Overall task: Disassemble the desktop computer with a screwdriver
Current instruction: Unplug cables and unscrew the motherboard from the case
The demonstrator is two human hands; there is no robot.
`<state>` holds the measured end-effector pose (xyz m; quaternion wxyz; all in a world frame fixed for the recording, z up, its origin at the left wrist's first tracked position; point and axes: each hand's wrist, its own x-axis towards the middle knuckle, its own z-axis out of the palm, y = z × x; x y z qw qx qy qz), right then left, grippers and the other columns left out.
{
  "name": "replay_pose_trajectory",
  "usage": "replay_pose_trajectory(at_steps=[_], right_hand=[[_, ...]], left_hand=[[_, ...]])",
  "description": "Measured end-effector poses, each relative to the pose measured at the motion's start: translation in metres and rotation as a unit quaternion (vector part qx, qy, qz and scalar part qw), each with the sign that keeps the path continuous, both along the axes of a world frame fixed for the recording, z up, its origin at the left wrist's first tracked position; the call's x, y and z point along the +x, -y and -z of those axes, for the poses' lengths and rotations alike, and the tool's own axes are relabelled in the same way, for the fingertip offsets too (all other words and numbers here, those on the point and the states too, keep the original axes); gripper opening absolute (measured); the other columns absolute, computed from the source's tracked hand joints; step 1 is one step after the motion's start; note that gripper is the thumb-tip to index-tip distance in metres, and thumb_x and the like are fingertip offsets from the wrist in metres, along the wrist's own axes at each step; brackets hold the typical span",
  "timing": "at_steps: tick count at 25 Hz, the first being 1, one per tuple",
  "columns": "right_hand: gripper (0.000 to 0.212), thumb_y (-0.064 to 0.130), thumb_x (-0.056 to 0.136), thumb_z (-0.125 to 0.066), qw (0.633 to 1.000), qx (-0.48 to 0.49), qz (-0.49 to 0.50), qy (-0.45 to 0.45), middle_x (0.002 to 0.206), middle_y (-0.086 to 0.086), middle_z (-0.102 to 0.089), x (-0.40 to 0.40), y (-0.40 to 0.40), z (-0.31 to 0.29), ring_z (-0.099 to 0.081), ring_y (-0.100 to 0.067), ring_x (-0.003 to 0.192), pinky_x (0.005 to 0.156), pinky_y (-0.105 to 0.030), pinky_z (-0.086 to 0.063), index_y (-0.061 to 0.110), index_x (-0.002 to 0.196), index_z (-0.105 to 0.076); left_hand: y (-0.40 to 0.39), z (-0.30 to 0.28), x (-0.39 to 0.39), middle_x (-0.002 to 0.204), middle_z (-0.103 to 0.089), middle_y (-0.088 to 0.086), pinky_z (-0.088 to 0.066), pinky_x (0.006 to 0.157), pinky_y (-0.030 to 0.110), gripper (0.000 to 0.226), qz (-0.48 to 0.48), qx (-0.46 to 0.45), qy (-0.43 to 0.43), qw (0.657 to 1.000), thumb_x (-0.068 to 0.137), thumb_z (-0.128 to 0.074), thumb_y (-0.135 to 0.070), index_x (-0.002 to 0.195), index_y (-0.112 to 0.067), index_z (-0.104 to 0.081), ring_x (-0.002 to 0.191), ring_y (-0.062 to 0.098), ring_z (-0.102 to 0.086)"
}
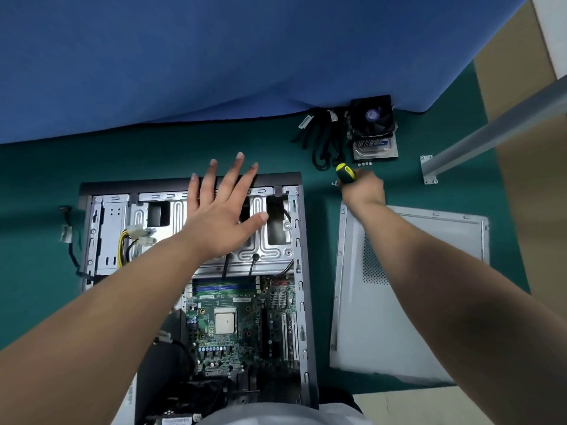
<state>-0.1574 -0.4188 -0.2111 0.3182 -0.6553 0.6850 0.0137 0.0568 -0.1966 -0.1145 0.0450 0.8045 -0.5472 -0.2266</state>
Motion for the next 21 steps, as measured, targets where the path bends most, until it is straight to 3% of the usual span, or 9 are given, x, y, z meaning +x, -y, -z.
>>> replay_pose_trajectory(at_steps=[4,7,10,13,16,18,19,21], right_hand=[[0.008,0.028,0.085,-0.071,1.000,0.015,0.001,0.013,0.086,-0.007,-0.065,-0.003,0.000,-0.008,-0.065,-0.033,0.083,0.074,-0.033,-0.054,0.027,0.088,-0.063],[0.011,0.025,0.084,-0.070,0.999,-0.015,0.000,0.037,0.074,-0.003,-0.063,-0.009,0.000,-0.027,-0.062,-0.031,0.079,0.065,-0.028,-0.046,0.020,0.079,-0.062],[0.011,0.023,0.085,-0.075,0.981,0.014,0.051,0.187,0.080,-0.003,-0.069,-0.015,-0.019,-0.066,-0.062,-0.022,0.069,0.057,-0.026,-0.046,0.022,0.083,-0.064],[0.015,0.023,0.093,-0.074,0.899,0.118,0.109,0.407,0.080,-0.004,-0.064,-0.022,-0.053,-0.120,-0.051,-0.011,0.056,0.049,-0.023,-0.040,0.020,0.102,-0.062],[0.018,0.028,0.097,-0.068,0.812,0.185,0.110,0.543,0.078,-0.004,-0.060,-0.027,-0.089,-0.170,-0.052,-0.015,0.059,0.052,-0.026,-0.041,0.020,0.110,-0.059],[0.022,0.028,0.097,-0.066,0.735,0.237,0.120,0.623,0.081,-0.006,-0.060,-0.026,-0.115,-0.194,-0.054,-0.019,0.064,0.057,-0.029,-0.045,0.016,0.114,-0.059],[0.024,0.028,0.098,-0.064,0.701,0.260,0.127,0.651,0.083,-0.007,-0.059,-0.024,-0.128,-0.201,-0.055,-0.019,0.067,0.060,-0.030,-0.046,0.014,0.117,-0.059],[0.029,0.030,0.100,-0.059,0.665,0.291,0.142,0.673,0.085,-0.006,-0.058,-0.017,-0.155,-0.209,-0.055,-0.019,0.071,0.066,-0.030,-0.047,0.011,0.122,-0.059]], left_hand=[[0.001,0.000,-0.001,0.155,0.038,-0.034,0.039,0.105,0.029,0.080,0.002,0.007,0.004,1.000,0.089,-0.024,-0.081,0.151,-0.058,0.021,0.144,0.013,0.041],[0.003,0.001,0.002,0.152,0.041,-0.035,0.040,0.105,0.031,0.081,0.009,0.021,-0.007,1.000,0.090,-0.027,-0.081,0.150,-0.060,0.023,0.140,0.011,0.046],[0.004,-0.005,0.003,0.149,0.044,-0.036,0.036,0.110,0.037,0.083,0.010,0.068,-0.030,0.997,0.093,-0.036,-0.077,0.147,-0.062,0.026,0.137,0.011,0.050],[0.010,-0.024,-0.001,0.161,0.027,-0.030,0.027,0.119,0.042,0.078,-0.032,0.084,-0.084,0.992,0.098,-0.042,-0.068,0.157,-0.055,0.006,0.149,0.012,0.036],[0.000,-0.055,-0.030,0.165,-0.022,-0.022,-0.001,0.128,0.045,0.055,-0.076,-0.053,-0.192,0.977,0.103,-0.051,-0.051,0.155,-0.043,-0.036,0.157,0.008,-0.002],[-0.031,-0.074,-0.066,0.147,-0.046,-0.032,-0.035,0.118,0.034,0.040,-0.023,-0.091,-0.304,0.948,0.102,-0.053,-0.047,0.142,-0.049,-0.048,0.143,-0.005,-0.037],[-0.050,-0.081,-0.085,0.136,-0.055,-0.037,-0.046,0.107,0.025,0.036,0.001,-0.080,-0.353,0.932,0.102,-0.054,-0.048,0.137,-0.052,-0.051,0.128,-0.011,-0.051],[-0.082,-0.088,-0.111,0.119,-0.070,-0.027,-0.055,0.093,0.024,0.030,-0.024,-0.066,-0.444,0.893,0.104,-0.054,-0.039,0.134,-0.045,-0.057,0.105,-0.005,-0.068]])
